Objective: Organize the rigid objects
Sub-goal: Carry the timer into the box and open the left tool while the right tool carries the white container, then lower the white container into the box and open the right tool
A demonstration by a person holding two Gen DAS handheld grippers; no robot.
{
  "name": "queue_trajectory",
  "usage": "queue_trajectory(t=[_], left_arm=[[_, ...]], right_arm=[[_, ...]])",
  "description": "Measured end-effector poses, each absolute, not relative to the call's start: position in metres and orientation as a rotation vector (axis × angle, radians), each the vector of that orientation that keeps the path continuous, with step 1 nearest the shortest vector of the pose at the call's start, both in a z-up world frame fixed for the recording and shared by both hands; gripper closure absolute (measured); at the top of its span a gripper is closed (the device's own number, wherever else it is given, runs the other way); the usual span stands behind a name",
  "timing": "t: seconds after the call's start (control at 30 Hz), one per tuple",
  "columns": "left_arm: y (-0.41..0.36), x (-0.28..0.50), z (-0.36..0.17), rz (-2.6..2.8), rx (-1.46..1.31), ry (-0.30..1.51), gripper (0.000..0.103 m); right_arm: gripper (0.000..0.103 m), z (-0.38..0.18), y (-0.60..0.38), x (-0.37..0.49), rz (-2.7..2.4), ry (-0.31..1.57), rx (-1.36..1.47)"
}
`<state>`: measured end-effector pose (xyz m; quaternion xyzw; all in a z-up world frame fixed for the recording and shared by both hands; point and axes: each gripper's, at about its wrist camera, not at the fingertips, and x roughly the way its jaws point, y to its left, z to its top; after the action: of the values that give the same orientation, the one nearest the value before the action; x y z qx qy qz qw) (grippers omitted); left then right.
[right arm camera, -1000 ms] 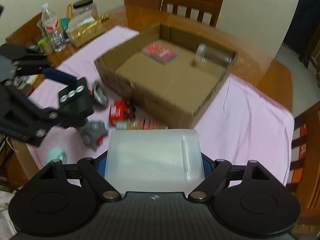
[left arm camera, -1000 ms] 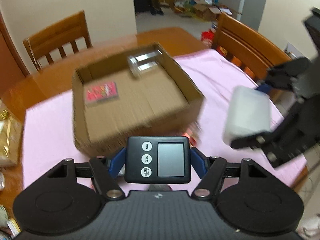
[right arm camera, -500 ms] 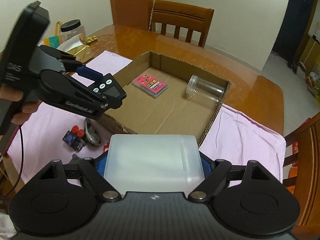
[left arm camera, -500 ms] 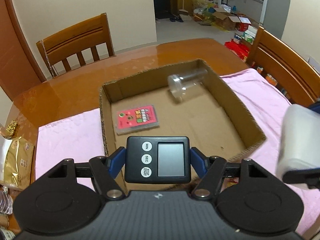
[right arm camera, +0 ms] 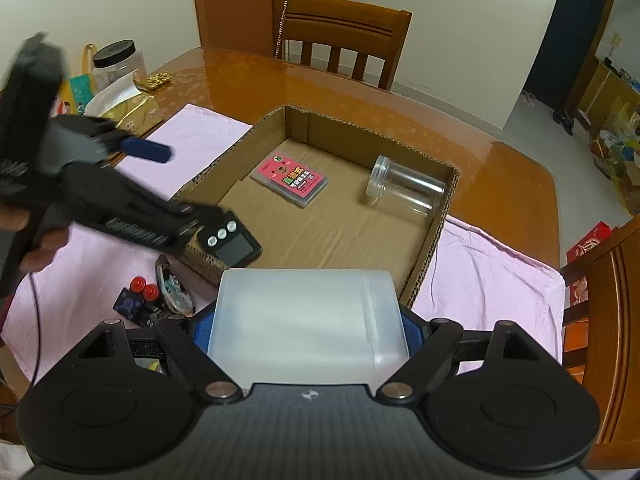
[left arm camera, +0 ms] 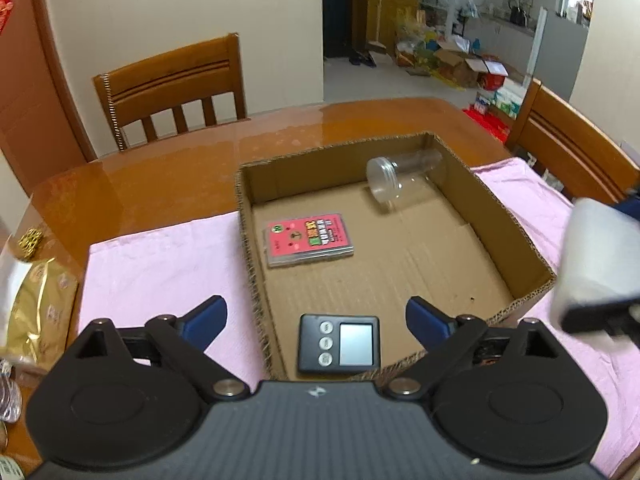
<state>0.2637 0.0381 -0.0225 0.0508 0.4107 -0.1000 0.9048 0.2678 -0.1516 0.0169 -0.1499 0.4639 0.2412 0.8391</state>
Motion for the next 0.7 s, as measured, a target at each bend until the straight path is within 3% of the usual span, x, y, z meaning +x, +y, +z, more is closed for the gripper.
queue_trajectory(t=[0.7], left_arm=[[0.119,0.202,-0.022,0.019,-0.01,0.835,0.004]], right_arm=[[0.014,-0.012,-0.111,0.388,0.32,1.004,-0.31]])
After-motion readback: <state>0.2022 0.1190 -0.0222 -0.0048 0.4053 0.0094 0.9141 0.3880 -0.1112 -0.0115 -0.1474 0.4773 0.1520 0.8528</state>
